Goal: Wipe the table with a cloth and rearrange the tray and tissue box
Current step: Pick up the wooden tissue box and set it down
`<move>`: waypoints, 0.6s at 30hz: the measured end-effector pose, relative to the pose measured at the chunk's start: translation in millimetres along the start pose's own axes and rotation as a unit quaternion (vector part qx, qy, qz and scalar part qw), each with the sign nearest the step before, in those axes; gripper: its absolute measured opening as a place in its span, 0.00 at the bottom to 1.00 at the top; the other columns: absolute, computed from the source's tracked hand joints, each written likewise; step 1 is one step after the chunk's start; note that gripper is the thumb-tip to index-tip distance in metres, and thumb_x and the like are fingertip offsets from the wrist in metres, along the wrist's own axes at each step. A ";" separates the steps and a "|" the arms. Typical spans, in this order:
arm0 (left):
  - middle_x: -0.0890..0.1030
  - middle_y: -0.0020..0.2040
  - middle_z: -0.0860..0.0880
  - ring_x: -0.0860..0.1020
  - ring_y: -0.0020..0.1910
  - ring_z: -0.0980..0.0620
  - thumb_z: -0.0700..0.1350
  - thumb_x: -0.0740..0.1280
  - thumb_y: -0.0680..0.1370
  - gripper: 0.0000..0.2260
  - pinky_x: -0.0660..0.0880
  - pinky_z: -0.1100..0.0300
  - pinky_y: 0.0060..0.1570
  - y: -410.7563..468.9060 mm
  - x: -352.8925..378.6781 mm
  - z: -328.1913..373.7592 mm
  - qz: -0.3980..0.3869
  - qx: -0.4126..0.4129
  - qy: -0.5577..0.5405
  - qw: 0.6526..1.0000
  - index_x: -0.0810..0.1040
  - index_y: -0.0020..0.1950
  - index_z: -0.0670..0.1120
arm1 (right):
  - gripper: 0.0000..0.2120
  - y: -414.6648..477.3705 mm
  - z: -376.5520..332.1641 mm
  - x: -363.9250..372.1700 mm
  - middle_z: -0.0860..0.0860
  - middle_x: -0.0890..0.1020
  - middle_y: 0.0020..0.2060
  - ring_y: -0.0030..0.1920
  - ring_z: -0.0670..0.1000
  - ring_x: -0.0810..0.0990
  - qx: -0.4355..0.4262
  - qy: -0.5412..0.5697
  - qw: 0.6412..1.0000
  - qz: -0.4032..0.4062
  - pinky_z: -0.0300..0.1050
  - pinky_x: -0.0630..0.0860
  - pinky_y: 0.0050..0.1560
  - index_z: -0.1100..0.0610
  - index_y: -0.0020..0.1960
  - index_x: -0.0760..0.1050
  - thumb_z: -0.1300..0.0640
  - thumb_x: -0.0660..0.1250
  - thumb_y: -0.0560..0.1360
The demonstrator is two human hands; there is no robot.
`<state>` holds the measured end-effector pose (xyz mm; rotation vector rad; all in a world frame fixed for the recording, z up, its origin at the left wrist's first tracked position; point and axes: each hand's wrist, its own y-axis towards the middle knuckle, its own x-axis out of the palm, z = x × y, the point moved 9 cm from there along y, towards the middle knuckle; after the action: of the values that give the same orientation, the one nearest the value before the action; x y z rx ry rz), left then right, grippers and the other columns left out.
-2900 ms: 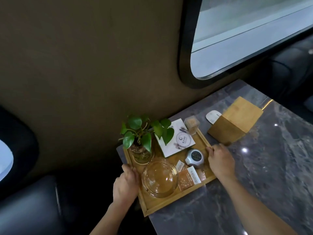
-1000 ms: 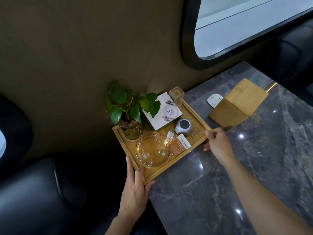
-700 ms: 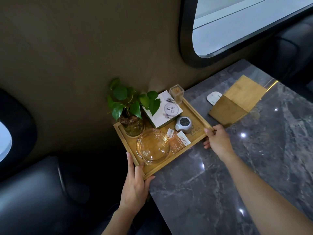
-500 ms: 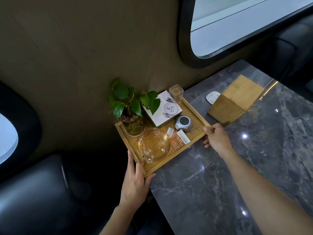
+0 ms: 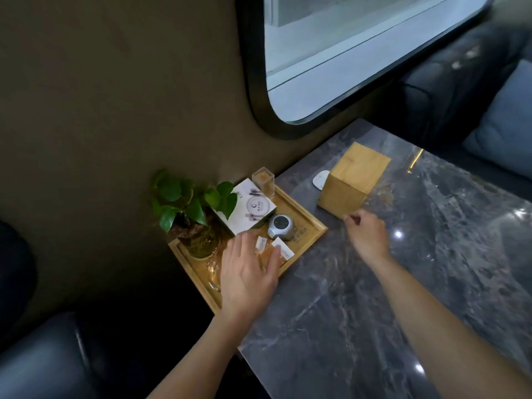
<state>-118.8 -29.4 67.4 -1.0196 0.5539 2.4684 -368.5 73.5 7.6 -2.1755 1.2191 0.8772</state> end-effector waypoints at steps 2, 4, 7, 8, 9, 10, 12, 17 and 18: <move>0.77 0.58 0.46 0.73 0.58 0.49 0.54 0.64 0.75 0.19 0.71 0.53 0.57 27.2 14.5 20.0 -0.026 0.011 -0.024 0.999 0.71 0.61 0.46 | 0.11 5.6 1.6 -19.0 0.63 0.82 0.46 0.49 0.62 0.79 0.005 0.024 0.999 0.024 0.48 0.70 0.44 0.63 0.47 0.79 0.57 0.62 0.75; 0.76 0.61 0.47 0.72 0.60 0.50 0.55 0.63 0.76 0.20 0.72 0.52 0.59 54.5 32.9 37.9 -0.065 0.026 -0.043 0.997 0.70 0.64 0.46 | 0.10 10.4 4.8 -36.7 0.62 0.83 0.46 0.48 0.61 0.79 0.016 0.049 0.997 0.056 0.46 0.68 0.42 0.62 0.47 0.79 0.57 0.61 0.76; 0.75 0.64 0.47 0.72 0.63 0.50 0.56 0.61 0.76 0.22 0.72 0.50 0.61 89.9 67.2 53.2 -0.133 0.006 -0.089 0.987 0.68 0.66 0.47 | 0.10 16.1 9.2 -59.1 0.61 0.82 0.46 0.46 0.60 0.78 0.037 0.073 0.991 0.110 0.45 0.67 0.40 0.60 0.47 0.78 0.57 0.61 0.76; 0.74 0.64 0.48 0.72 0.63 0.51 0.56 0.61 0.76 0.22 0.71 0.50 0.61 99.5 80.0 59.0 -0.156 -0.006 -0.117 0.981 0.68 0.66 0.47 | 0.10 18.9 11.2 -66.2 0.60 0.82 0.47 0.47 0.60 0.77 0.047 0.087 0.987 0.127 0.44 0.66 0.40 0.60 0.48 0.78 0.56 0.60 0.76; 0.74 0.63 0.49 0.72 0.61 0.52 0.55 0.61 0.76 0.21 0.71 0.52 0.59 107.2 91.9 64.6 -0.176 -0.016 -0.150 0.973 0.68 0.65 0.47 | 0.10 22.1 12.3 -70.7 0.59 0.81 0.47 0.48 0.59 0.77 0.057 0.104 0.983 0.140 0.44 0.66 0.41 0.59 0.49 0.77 0.56 0.61 0.76; 0.75 0.61 0.51 0.72 0.58 0.54 0.55 0.62 0.76 0.20 0.71 0.55 0.55 113.6 102.9 70.1 -0.190 -0.022 -0.180 0.965 0.69 0.65 0.47 | 0.10 25.6 13.1 -73.0 0.58 0.81 0.48 0.48 0.58 0.77 0.068 0.123 0.980 0.144 0.44 0.65 0.42 0.59 0.52 0.76 0.54 0.61 0.76; 0.73 0.55 0.54 0.70 0.54 0.57 0.54 0.62 0.76 0.19 0.68 0.59 0.50 122.9 125.0 79.0 -0.217 -0.029 -0.212 0.953 0.69 0.64 0.48 | 0.17 34.8 11.7 -69.5 0.57 0.79 0.52 0.48 0.55 0.75 0.084 0.158 0.976 0.124 0.44 0.65 0.44 0.58 0.59 0.71 0.50 0.61 0.75; 0.75 0.60 0.49 0.73 0.48 0.59 0.54 0.62 0.76 0.20 0.69 0.64 0.41 125.6 179.3 79.5 -0.267 -0.131 -0.324 0.898 0.68 0.66 0.49 | 0.29 56.8 1.8 -48.3 0.58 0.71 0.65 0.63 0.58 0.70 0.100 0.205 0.972 0.056 0.47 0.66 0.57 0.56 0.70 0.58 0.45 0.62 0.74; 0.75 0.58 0.49 0.73 0.46 0.60 0.54 0.63 0.76 0.19 0.68 0.65 0.38 123.2 186.9 76.8 -0.267 -0.165 -0.351 0.882 0.68 0.65 0.49 | 0.30 59.5 0.0 -44.3 0.57 0.71 0.65 0.63 0.57 0.71 0.103 0.218 0.970 0.042 0.47 0.66 0.58 0.56 0.70 0.57 0.45 0.62 0.74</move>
<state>-346.2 -53.0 6.1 -0.2473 -0.3503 2.2177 -437.8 69.5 33.8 -2.2221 1.5395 0.2852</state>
